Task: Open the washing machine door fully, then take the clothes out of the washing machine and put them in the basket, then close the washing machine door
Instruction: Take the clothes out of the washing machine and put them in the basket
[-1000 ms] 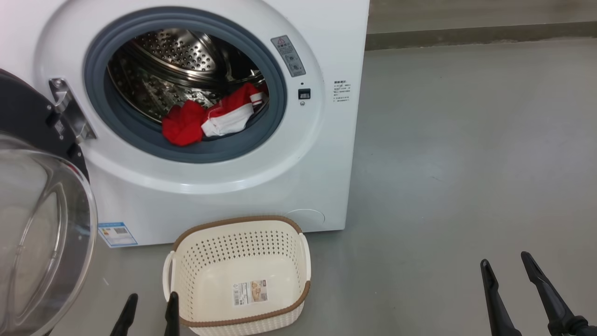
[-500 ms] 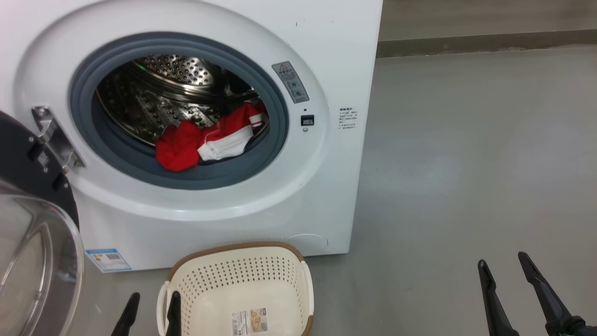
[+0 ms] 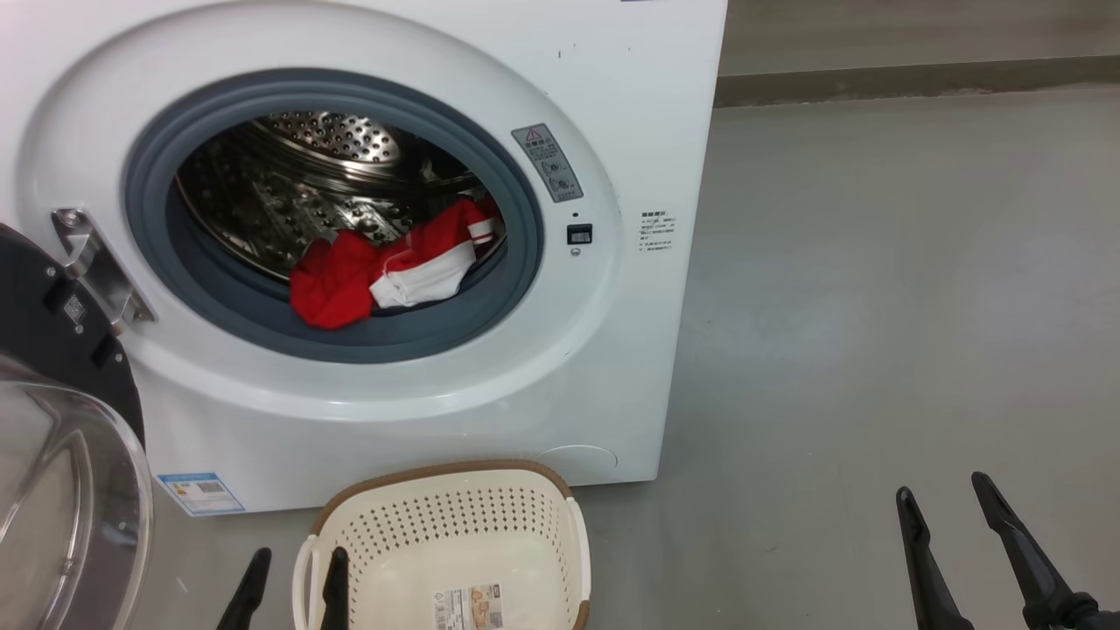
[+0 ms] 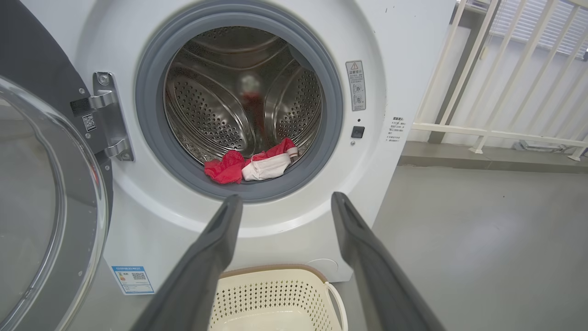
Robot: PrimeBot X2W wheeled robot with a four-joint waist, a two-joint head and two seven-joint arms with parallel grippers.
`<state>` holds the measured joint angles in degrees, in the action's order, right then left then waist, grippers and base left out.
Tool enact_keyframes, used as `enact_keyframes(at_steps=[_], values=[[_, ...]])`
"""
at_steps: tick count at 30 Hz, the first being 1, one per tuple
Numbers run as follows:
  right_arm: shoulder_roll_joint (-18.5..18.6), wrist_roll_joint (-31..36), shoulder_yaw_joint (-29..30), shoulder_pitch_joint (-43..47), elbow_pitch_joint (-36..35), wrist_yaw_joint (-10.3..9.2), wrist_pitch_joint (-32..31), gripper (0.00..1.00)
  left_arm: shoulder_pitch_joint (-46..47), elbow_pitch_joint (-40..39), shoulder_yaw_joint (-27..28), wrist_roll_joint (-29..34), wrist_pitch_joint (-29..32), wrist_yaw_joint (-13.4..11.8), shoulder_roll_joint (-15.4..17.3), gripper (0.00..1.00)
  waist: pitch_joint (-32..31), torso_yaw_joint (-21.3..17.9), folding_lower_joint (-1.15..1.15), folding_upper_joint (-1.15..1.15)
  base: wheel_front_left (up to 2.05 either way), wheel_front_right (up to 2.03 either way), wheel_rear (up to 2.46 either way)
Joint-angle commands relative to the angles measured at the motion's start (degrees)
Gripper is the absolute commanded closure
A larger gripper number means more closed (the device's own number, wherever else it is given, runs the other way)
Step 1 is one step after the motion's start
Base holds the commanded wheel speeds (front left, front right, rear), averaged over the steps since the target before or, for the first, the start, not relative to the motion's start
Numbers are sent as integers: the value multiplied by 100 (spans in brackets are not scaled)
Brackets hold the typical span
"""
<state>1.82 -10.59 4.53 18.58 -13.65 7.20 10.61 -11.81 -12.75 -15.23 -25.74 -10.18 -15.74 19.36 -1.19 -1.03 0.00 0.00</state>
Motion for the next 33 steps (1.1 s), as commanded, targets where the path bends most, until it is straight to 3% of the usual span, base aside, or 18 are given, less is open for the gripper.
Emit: enact_keyframes(at_steps=[1, 14, 33], values=[[106, 2, -154, -241, -166, 29, 49, 0, 268, -172, 176, 71, -41, -73, 96, 0, 14, -1, 0, 0, 0, 0, 0], [106, 49, -211, -301, -179, 29, 4, 0, 296, -167, 191, 46, -40, -174, 54, 0, 115, 21, 0, 0, 0, 0, 0], [106, 177, -409, -943, -233, 29, 90, 0, 973, -3, 139, 95, -213, -170, -132, 0, 1095, 75, 0, 0, 0, 0, 0]])
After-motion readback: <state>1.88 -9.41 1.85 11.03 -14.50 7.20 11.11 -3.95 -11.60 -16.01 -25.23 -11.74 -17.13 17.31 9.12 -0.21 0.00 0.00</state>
